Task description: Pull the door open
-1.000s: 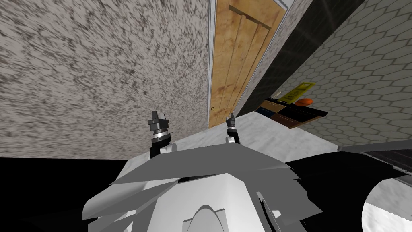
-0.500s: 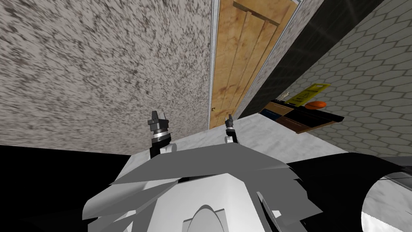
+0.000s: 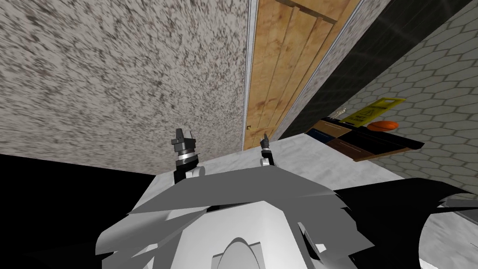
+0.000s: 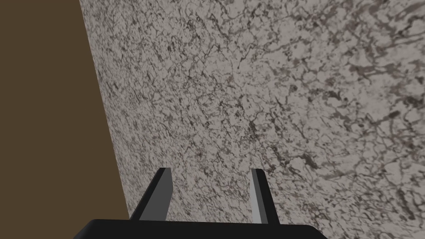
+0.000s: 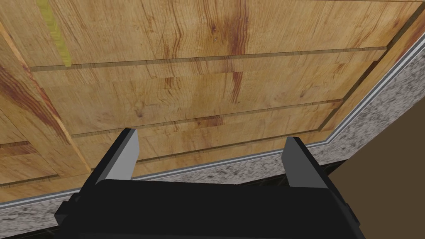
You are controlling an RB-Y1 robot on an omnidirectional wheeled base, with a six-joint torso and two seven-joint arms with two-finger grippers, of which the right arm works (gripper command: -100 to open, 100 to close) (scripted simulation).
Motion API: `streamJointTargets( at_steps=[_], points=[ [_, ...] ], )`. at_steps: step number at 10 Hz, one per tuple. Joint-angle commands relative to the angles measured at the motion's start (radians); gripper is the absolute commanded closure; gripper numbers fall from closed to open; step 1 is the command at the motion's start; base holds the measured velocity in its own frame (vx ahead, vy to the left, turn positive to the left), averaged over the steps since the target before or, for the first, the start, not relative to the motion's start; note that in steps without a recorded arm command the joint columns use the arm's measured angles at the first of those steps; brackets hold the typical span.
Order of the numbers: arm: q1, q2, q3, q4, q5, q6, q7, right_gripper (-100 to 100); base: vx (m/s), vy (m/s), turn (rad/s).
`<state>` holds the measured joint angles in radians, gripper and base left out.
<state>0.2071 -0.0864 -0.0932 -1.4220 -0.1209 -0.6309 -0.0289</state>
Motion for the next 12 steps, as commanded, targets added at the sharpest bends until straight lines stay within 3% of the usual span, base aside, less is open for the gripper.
streamJointTargets(
  at_steps=[1, 2, 3, 4, 5, 6, 7, 8, 11, 12],
  points=[
    [-0.028, -0.010, -0.003, 0.050, -0.001, -0.017, -0.005, -100, 0.027, -0.056, 0.140],
    [-0.028, -0.010, -0.003, 0.077, -0.001, -0.017, -0.005, -100, 0.021, -0.051, 0.079],
    [-0.052, -0.016, -0.005, 0.109, -0.002, -0.030, -0.008, -100, 0.028, -0.059, 0.123],
    [-0.052, -0.016, -0.005, 0.134, -0.002, -0.030, -0.008, -100, 0.025, -0.061, 0.077],
    [-0.075, -0.023, -0.007, 0.172, -0.002, -0.043, -0.011, -100, 0.019, -0.068, 0.133],
    [-0.075, -0.023, -0.007, 0.190, -0.002, -0.043, -0.011, -100, 0.021, -0.058, 0.077],
    [-0.098, -0.029, -0.009, 0.225, -0.003, -0.056, -0.013, -100, 0.025, -0.066, 0.135],
    [-0.098, -0.029, -0.009, 0.245, -0.003, -0.056, -0.013, -100, 0.019, -0.060, 0.073],
    [-0.144, -0.040, -0.013, 0.332, -0.004, -0.081, -0.019, -100, 0.022, -0.064, 0.105],
    [-0.144, -0.040, -0.013, 0.353, -0.004, -0.081, -0.019, -100, 0.022, -0.058, 0.091]
  ],
)
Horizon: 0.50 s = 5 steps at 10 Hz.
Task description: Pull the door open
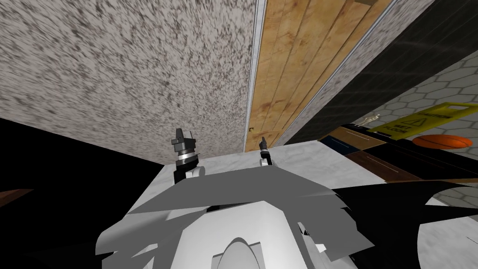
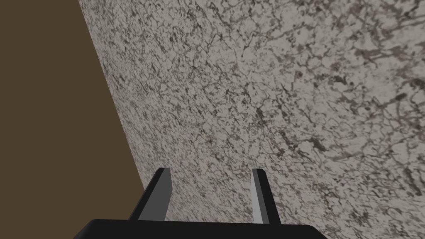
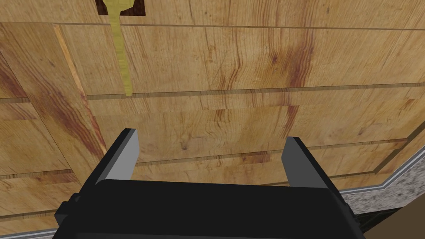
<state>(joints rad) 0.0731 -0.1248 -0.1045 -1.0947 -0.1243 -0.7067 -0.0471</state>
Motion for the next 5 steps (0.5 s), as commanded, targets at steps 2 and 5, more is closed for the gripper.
streamJointTargets(
  at_steps=[2, 5],
  points=[
    [-0.032, -0.007, -0.003, 0.078, -0.001, -0.017, -0.003, -100, 0.014, -0.063, 0.103],
    [-0.073, -0.018, -0.006, 0.162, -0.002, -0.040, -0.008, -100, 0.014, -0.060, 0.111]
  ],
)
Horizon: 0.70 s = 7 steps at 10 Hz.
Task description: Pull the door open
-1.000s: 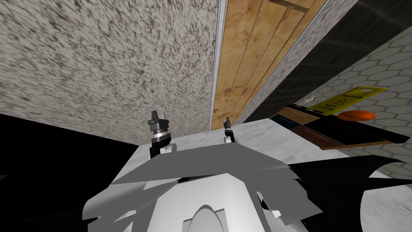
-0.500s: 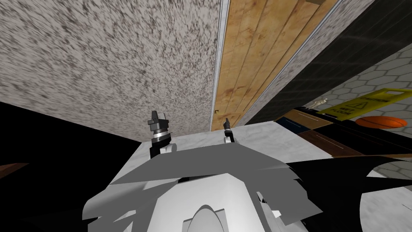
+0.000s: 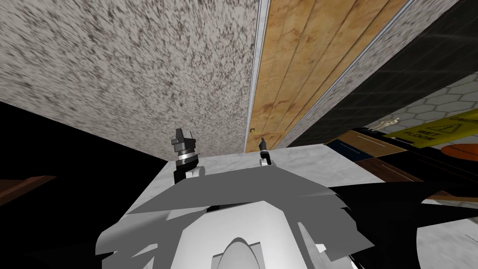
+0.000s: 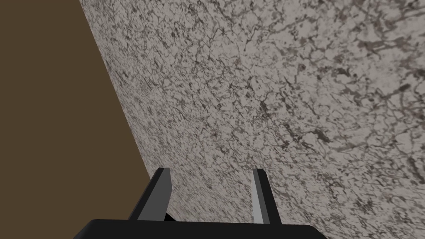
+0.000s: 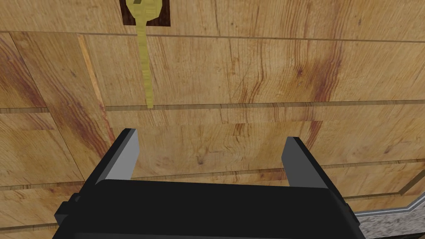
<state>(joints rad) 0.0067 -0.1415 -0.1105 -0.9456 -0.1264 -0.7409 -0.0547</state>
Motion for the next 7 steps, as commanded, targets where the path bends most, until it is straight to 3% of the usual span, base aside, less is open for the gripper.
streamJointTargets(
  at_steps=[1, 2, 4, 7],
  points=[
    [-0.026, -0.006, -0.002, 0.050, 0.000, -0.017, -0.003, -100, 0.018, -0.094, 0.243],
    [-0.026, -0.006, -0.002, 0.074, 0.000, -0.017, -0.003, -100, 0.011, -0.075, 0.064],
    [-0.062, -0.014, -0.005, 0.153, -0.001, -0.036, -0.007, -100, 0.010, -0.074, 0.130],
    [-0.079, -0.018, -0.006, 0.198, -0.001, -0.046, -0.009, -100, 0.003, -0.059, 0.091]
  ],
)
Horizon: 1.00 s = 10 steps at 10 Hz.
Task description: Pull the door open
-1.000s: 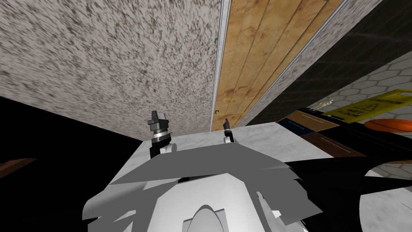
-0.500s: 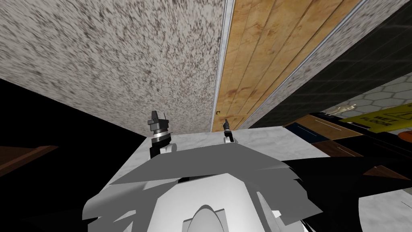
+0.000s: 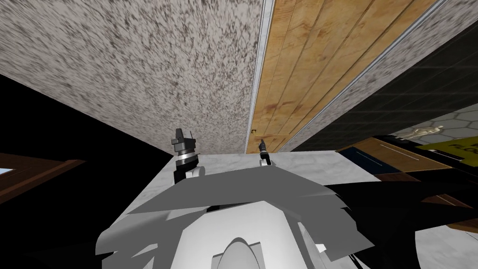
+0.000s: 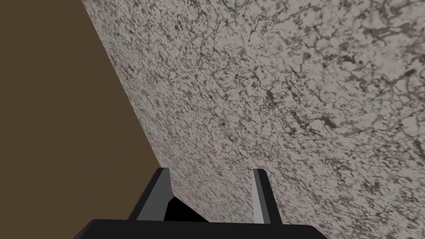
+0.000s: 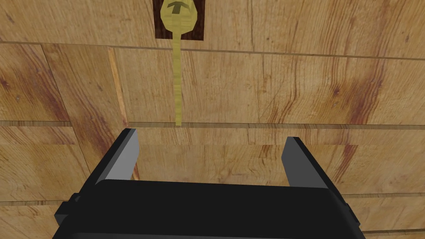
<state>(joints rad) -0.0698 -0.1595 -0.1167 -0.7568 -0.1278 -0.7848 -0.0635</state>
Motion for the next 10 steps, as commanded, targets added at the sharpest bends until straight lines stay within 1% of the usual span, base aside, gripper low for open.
streamJointTargets(
  at_steps=[1, 2, 3, 7, 8, 9, 10],
  points=[
    [-0.016, -0.003, -0.001, 0.042, 0.000, -0.009, -0.002, -100, 0.005, -0.044, 0.112],
    [-0.030, -0.006, -0.002, 0.070, -0.001, -0.017, -0.003, -100, 0.002, -0.062, 0.179],
    [-0.030, -0.006, -0.002, 0.075, -0.001, -0.017, -0.003, -100, 0.001, -0.050, 0.061],
    [-0.071, -0.015, -0.006, 0.173, -0.002, -0.040, -0.008, -100, -0.002, -0.058, 0.125],
    [-0.071, -0.016, -0.006, 0.169, -0.002, -0.041, -0.009, -100, -0.004, -0.033, 0.027],
    [-0.062, -0.032, -0.012, 0.179, -0.007, -0.052, -0.023, -100, 0.111, 0.009, 0.108],
    [-0.059, -0.037, -0.014, 0.181, -0.009, -0.055, -0.027, -100, 0.183, 0.000, 0.095]
  ],
)
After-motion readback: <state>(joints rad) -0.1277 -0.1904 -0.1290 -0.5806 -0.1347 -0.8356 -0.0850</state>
